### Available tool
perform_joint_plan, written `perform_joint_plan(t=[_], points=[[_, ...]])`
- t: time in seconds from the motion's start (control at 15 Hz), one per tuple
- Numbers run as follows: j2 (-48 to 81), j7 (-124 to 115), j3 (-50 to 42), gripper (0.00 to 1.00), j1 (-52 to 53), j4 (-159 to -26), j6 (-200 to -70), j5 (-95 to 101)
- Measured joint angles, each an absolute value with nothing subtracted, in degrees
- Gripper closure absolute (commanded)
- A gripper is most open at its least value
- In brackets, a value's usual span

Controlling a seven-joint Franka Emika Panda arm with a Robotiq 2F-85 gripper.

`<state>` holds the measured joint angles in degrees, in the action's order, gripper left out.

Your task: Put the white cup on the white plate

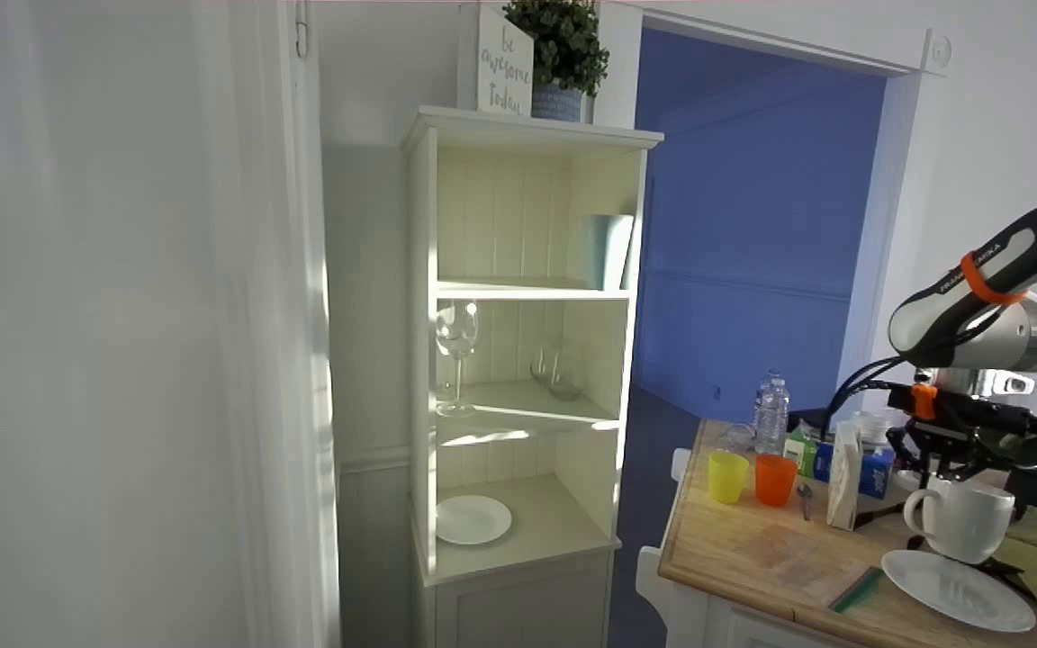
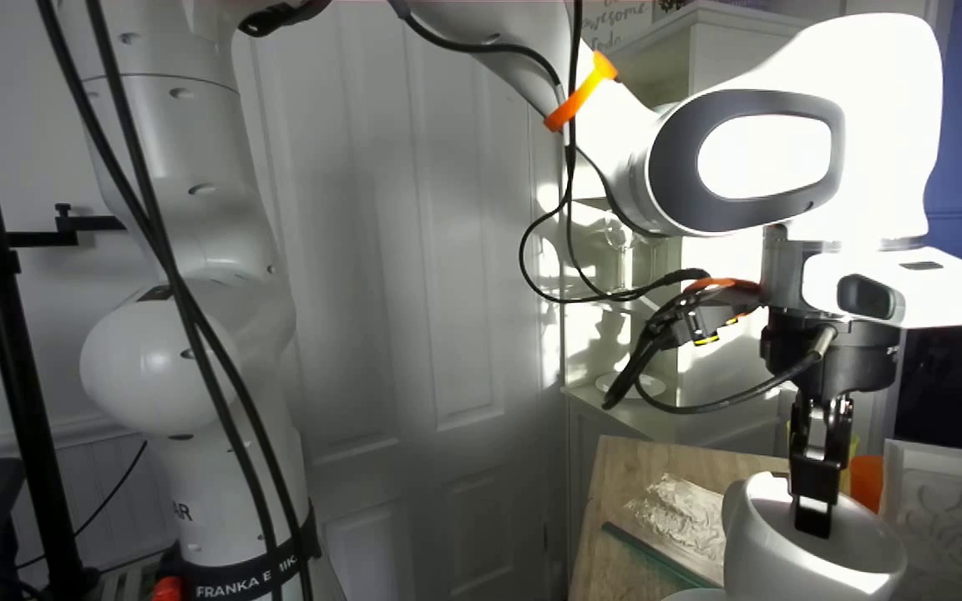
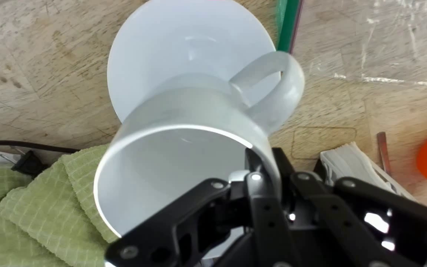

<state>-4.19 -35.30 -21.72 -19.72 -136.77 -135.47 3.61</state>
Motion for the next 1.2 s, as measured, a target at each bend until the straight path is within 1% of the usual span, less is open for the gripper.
perform_joint_plan(t=[0.47, 1.2], points=[[-9.8, -36.7, -19.3, 0.97, -20.4, -144.7, -142.3, 5.6], [-9.8, -48.4, -14.1, 0.97, -22.9, -149.4, -148.9, 16.8]])
